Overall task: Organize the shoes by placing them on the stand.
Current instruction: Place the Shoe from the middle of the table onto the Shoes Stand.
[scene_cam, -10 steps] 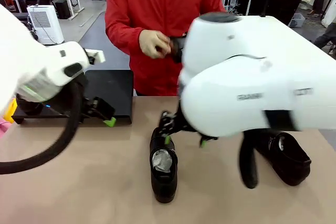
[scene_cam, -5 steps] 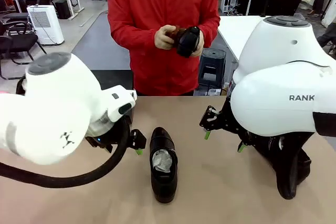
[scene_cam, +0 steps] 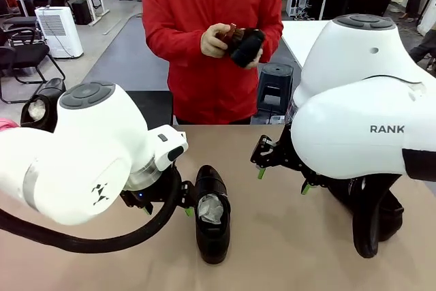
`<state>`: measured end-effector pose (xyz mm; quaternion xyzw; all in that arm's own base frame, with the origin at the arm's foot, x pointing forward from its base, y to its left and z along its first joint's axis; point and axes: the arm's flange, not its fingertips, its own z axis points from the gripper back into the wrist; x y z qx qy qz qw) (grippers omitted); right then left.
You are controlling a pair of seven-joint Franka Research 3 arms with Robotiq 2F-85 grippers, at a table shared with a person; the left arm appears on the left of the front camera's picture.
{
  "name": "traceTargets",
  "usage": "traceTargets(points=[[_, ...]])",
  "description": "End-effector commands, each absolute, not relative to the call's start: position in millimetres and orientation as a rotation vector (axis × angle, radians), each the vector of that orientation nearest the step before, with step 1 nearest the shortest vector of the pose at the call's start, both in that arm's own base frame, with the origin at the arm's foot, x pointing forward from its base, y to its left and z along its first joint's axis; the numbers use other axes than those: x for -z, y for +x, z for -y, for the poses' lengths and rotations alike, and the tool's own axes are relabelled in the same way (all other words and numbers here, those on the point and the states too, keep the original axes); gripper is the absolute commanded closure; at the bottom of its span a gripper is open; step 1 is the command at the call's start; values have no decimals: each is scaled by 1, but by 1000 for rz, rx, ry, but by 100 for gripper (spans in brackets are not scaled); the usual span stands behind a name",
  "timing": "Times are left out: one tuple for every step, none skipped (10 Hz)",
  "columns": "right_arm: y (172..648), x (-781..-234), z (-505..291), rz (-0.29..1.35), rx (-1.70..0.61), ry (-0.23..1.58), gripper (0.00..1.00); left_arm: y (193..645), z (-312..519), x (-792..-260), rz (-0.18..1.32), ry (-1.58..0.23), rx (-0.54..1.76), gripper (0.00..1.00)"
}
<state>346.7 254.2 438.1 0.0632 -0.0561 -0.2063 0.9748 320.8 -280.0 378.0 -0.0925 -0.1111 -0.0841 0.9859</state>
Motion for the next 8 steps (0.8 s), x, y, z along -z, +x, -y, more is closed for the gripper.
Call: traceTargets(points=[[350, -441, -252, 113, 395, 124, 0, 315, 291, -384, 216, -162, 142, 0], [350, -441, -252, 113, 395, 124, 0, 314, 297, -385, 225, -159, 145, 0], [350, -441, -252, 113, 395, 124, 0, 317, 303, -385, 226, -164, 140, 0], [350, -441, -252, 113, 395, 124, 0, 319, 309, -385, 238, -168, 139, 0], [350, -441, -252, 113, 395, 124, 0, 325, 314, -383, 241, -172, 130, 0], [350, -441, -252, 113, 395, 124, 0, 329, 319, -381, 235, -168, 124, 0], [350, -441, -252, 113, 395, 124, 0, 334, 322, -375, 236, -148, 107, 0], [350, -441, -252, 113, 395, 124, 0, 341, 324, -368, 219, -145, 86, 0]])
